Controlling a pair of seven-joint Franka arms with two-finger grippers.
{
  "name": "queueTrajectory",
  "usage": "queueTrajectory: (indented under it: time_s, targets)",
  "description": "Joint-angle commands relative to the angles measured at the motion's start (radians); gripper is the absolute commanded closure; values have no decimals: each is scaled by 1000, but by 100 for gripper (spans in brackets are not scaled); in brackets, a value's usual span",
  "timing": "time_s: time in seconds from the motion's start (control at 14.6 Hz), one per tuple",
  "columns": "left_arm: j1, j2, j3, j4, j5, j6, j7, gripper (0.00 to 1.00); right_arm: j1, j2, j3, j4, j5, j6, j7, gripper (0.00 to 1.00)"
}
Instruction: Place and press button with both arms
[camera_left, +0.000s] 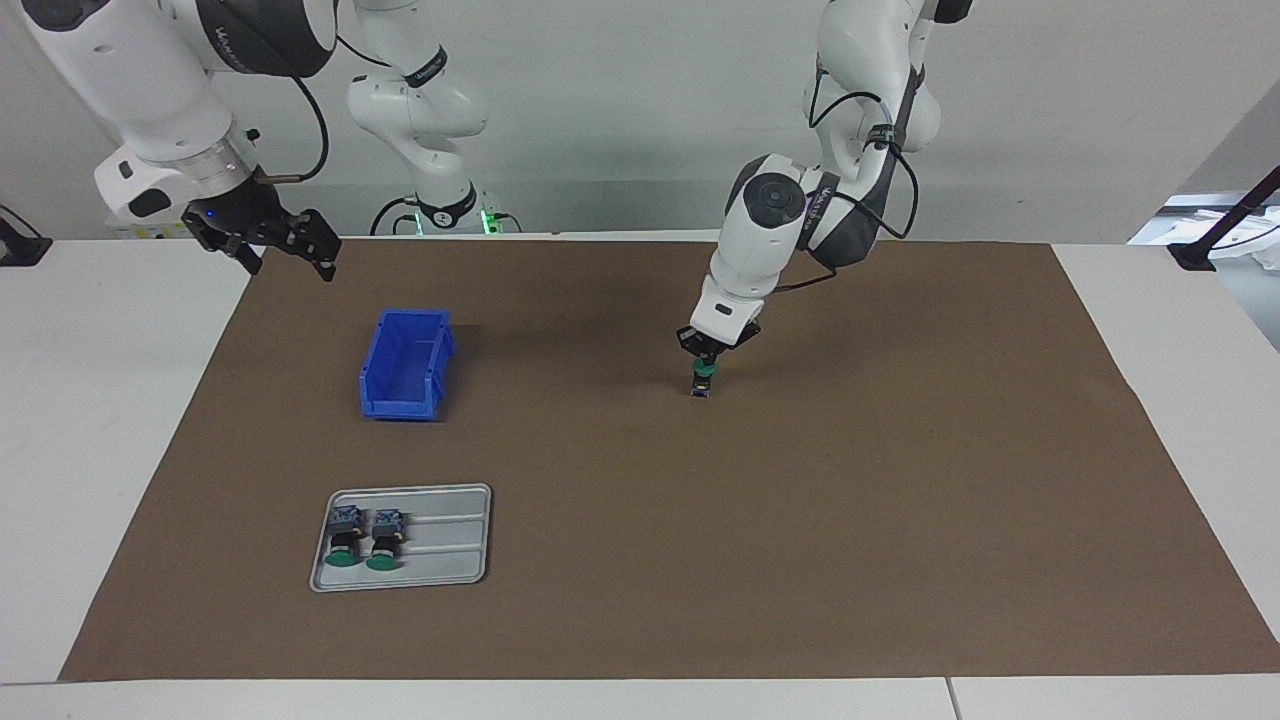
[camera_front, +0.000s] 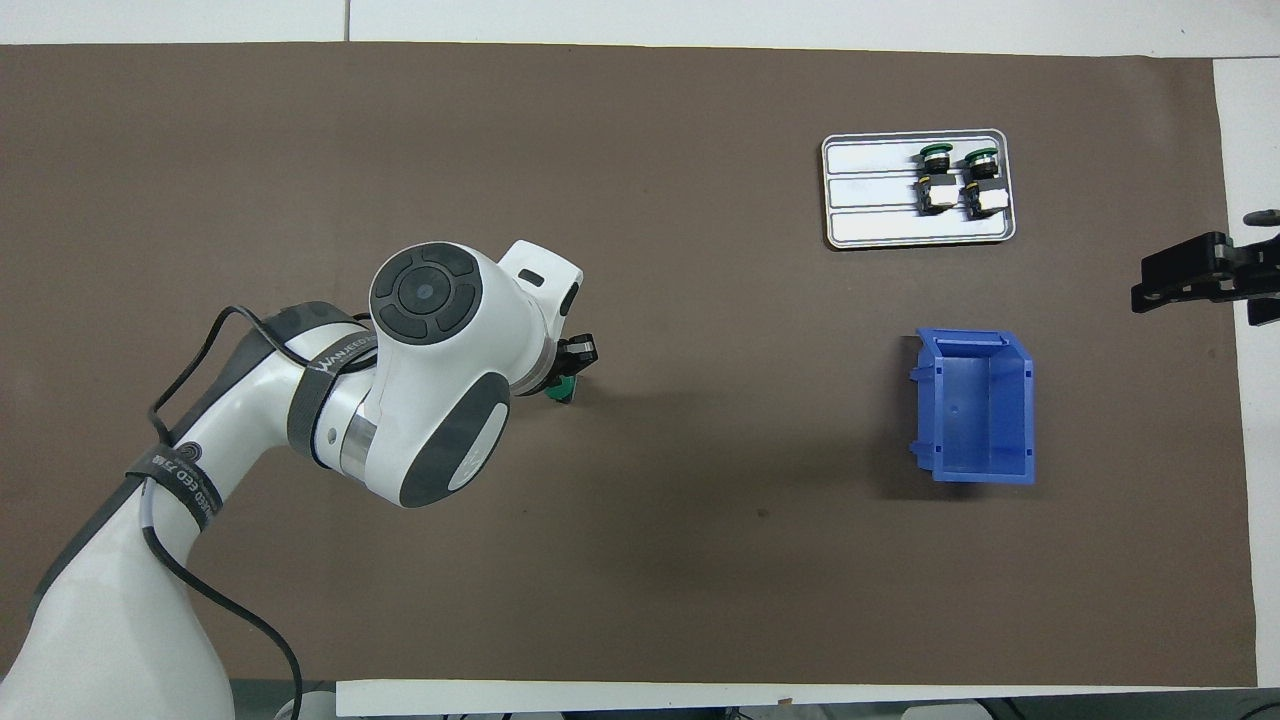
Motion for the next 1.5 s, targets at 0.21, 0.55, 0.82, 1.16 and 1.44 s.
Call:
queueTrajectory:
  time_s: [0.21, 0.55, 0.82, 1.16, 1.44]
  targets:
    - [-11, -8, 4, -47, 22, 73, -15, 99, -10, -25, 5, -28, 1, 4, -22, 2]
    - [-14, -2, 3, -63, 20, 78, -11, 99, -10, -25, 5, -28, 1, 4, -22, 2]
    - [-26, -5, 3, -91, 20, 91, -3, 99, -10, -25, 5, -28, 1, 4, -22, 2]
    - [-15, -17, 14, -1, 19, -6, -4, 92, -10, -25, 5, -28, 1, 4, -22, 2]
    - [24, -51, 18, 44, 19, -57, -6, 69, -10, -25, 5, -28, 1, 4, -22, 2]
